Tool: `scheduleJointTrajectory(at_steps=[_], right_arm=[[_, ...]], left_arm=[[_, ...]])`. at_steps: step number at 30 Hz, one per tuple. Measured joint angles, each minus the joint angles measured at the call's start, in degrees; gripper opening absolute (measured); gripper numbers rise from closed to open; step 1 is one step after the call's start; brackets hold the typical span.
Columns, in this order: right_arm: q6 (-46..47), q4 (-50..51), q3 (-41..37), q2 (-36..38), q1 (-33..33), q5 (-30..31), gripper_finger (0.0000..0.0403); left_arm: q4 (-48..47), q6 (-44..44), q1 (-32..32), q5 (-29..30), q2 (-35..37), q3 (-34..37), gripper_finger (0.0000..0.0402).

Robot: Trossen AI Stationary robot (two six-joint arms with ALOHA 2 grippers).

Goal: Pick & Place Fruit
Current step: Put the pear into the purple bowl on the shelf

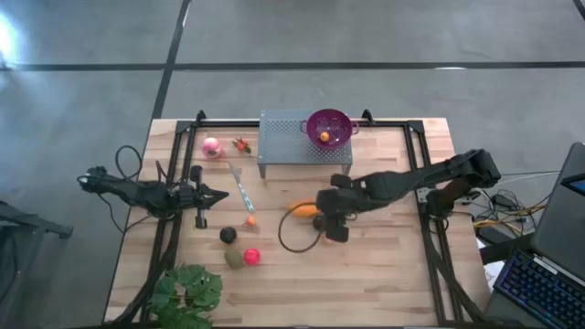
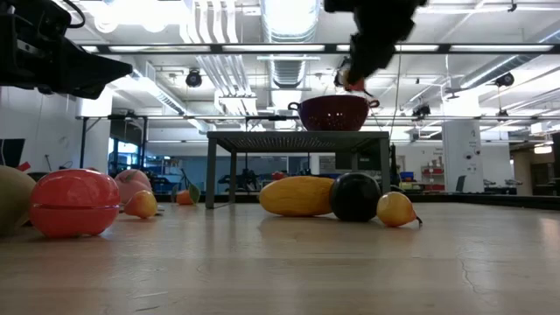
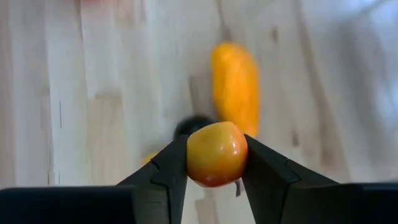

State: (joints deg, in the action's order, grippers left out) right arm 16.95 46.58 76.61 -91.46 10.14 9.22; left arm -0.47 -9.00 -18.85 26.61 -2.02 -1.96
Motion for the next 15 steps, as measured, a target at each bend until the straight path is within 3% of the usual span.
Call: scheduleJointTrajectory(at_steps=[5,15], right_arm=[[-3.9,0.1,4.3,0.0,-3.0,0.0,0.0142],[-8.2,0.3,10.8,0.0,-9.7,0.0,0.0119]], left_arm=[[0.0,0.0,0.0,0.0,0.0,0.0,0.0012],[0.0,0.0,0.0,0.0,0.0,0.0,0.0012]])
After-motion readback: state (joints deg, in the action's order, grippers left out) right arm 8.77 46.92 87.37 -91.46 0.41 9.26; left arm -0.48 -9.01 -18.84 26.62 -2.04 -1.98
